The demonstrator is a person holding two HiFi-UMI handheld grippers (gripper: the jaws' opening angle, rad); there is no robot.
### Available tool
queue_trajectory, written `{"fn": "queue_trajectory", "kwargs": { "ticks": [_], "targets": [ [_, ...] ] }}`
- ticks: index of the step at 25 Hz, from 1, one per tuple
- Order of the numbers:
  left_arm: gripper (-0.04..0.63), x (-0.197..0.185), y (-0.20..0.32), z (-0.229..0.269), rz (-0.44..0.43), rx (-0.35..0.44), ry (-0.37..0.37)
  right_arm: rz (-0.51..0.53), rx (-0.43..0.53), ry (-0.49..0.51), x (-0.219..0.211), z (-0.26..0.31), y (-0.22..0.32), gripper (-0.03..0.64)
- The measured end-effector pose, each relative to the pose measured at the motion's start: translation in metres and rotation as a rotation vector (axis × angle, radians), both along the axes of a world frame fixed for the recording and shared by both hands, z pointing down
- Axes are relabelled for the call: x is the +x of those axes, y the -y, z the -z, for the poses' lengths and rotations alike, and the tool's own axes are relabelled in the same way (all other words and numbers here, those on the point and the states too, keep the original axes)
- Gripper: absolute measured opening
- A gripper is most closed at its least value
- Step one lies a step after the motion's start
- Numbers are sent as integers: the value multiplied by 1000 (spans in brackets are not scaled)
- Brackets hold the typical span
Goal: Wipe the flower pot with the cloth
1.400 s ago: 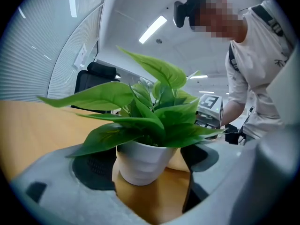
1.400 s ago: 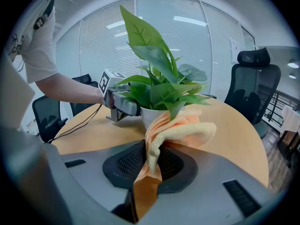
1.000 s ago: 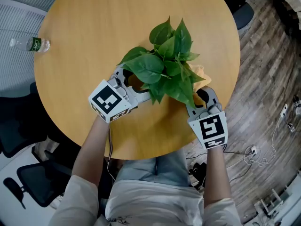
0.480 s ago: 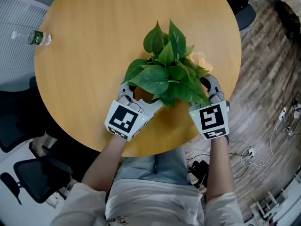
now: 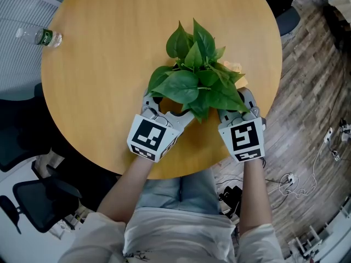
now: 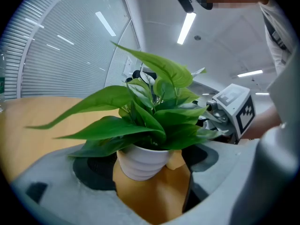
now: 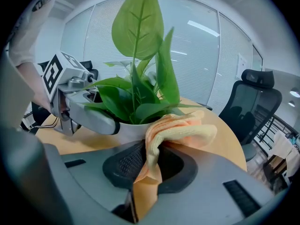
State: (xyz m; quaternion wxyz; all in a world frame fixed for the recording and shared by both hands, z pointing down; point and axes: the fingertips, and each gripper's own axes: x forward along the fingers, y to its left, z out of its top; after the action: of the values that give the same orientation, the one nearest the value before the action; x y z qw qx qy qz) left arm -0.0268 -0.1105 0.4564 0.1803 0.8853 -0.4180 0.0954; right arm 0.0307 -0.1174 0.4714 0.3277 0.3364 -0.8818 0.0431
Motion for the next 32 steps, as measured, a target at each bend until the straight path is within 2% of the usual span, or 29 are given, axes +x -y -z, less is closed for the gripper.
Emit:
{"fn": "queue_trajectory", "kwargs": {
  "ticks": [11, 27, 32],
  "targets": [
    [439, 1, 1, -1, 82, -9, -4, 38, -10, -9, -2, -4, -20, 63],
    [439, 2, 0, -2, 88, -28, -21, 118, -27, -17, -15, -6, -46, 63],
    [439, 1, -1, -5, 52, -44, -15, 130, -28, -16, -14, -7, -45, 63]
  ]
}}
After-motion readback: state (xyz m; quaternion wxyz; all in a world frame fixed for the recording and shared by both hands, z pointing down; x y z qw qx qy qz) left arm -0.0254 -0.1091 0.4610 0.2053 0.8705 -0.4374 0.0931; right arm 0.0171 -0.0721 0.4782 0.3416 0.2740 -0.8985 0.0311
